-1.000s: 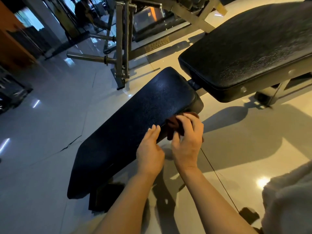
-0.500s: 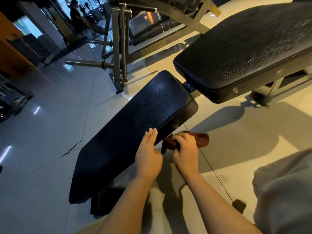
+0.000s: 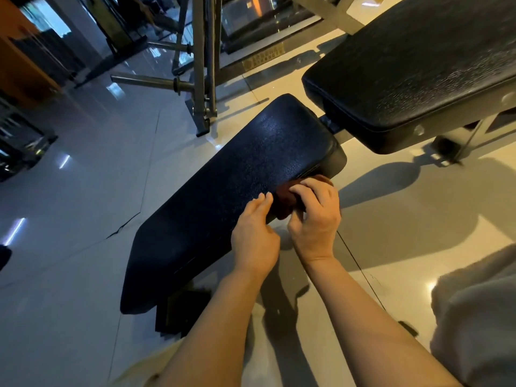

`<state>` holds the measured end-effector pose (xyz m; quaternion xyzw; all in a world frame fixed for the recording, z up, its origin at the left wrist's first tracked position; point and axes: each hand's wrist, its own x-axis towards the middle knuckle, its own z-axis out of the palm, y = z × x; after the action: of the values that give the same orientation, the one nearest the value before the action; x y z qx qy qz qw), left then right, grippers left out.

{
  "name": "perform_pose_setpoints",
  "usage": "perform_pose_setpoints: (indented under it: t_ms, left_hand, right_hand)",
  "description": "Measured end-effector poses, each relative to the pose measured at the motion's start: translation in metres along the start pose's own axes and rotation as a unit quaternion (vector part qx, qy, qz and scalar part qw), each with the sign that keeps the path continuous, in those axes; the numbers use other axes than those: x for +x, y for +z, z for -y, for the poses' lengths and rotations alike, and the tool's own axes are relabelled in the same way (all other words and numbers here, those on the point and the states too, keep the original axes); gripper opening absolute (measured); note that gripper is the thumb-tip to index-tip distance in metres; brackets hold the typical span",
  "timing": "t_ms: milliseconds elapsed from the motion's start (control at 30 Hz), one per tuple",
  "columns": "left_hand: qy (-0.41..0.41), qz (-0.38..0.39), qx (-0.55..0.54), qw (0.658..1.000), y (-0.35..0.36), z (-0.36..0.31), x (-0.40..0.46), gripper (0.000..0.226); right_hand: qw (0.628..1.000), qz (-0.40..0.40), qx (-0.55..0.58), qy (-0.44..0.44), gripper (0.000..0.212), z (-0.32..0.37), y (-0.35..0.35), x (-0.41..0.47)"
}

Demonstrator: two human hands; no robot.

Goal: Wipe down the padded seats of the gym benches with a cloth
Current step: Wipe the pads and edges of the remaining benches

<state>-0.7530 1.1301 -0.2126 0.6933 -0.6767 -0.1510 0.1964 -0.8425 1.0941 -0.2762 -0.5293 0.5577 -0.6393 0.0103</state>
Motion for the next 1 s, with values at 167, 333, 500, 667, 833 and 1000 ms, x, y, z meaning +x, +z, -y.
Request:
perform_pose_setpoints:
  t_ms: [167, 333, 500, 667, 833, 1000]
  left_hand:
    - [-0.017, 0.031, 0.0, 0.999, 0.0, -0.005, -0.006, 0.071]
    - [-0.01, 0.053, 0.021, 0.998, -0.003, -0.009, -0.006, 0.074]
    - [-0.012, 0.024, 0.027, 0.999, 0.001, -0.004, -0.003, 0.069]
    - [-0.008, 0.022, 0.04, 0.999, 0.001, -0.003, 0.0, 0.07]
    - [-0.028, 0.036, 0.032, 0.998, 0.003, -0.006, -0.003, 0.075]
    - [-0.029, 0.03, 0.017, 0.999, 0.004, -0.004, -0.001, 0.074]
  right_hand:
    - [0.984, 0.161, -0.016, 0.071, 0.018, -0.025, -0.01, -0.027]
    - [0.991, 0.1, -0.034, 0.087, 0.022, -0.021, -0.029, -0.049]
    - [0.999, 0.036, 0.012, -0.018, 0.026, 0.003, -0.013, -0.002]
    - [0.998, 0.06, 0.006, -0.001, 0.024, -0.01, -0.004, -0.011]
    - [0.989, 0.12, -0.002, 0.086, 0.027, -0.021, -0.01, -0.03]
    - [1.0, -0.011, -0.008, 0.02, 0.029, -0.003, -0.016, -0.005]
